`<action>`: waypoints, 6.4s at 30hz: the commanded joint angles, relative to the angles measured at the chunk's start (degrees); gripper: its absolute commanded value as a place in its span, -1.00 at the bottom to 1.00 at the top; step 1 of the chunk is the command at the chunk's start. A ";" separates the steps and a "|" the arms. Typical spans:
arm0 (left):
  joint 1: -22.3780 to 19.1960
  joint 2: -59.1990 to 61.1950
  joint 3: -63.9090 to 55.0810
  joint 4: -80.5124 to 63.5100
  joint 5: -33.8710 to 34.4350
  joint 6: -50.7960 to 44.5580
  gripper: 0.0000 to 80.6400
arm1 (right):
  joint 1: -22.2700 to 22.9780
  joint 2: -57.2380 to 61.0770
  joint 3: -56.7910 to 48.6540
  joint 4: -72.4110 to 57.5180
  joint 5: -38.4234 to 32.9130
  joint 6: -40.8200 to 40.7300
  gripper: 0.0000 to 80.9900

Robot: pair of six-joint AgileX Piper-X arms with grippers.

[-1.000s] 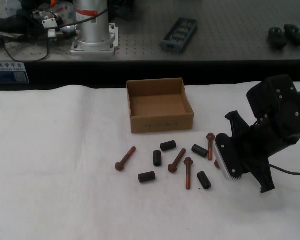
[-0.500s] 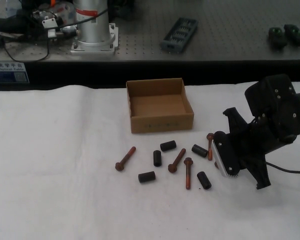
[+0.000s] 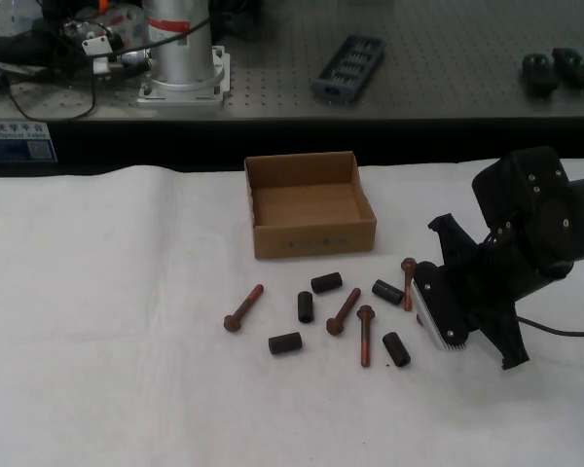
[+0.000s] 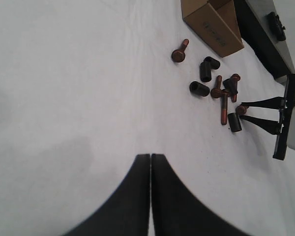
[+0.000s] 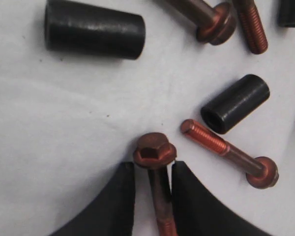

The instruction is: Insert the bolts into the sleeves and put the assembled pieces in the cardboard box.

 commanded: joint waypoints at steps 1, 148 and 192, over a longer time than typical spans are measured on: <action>0.04 0.00 -0.64 -0.81 -0.42 1.19 -0.98 | 0.09 3.05 0.58 0.52 0.63 -0.82 -0.68; -33.68 91.03 -66.76 5.50 -3.53 58.56 -0.98 | 8.82 -64.61 19.46 17.34 -3.55 91.68 -0.93; -33.68 70.42 -37.91 -53.49 13.39 10.74 -0.98 | 9.75 -46.14 19.46 -30.46 -26.35 143.21 -0.93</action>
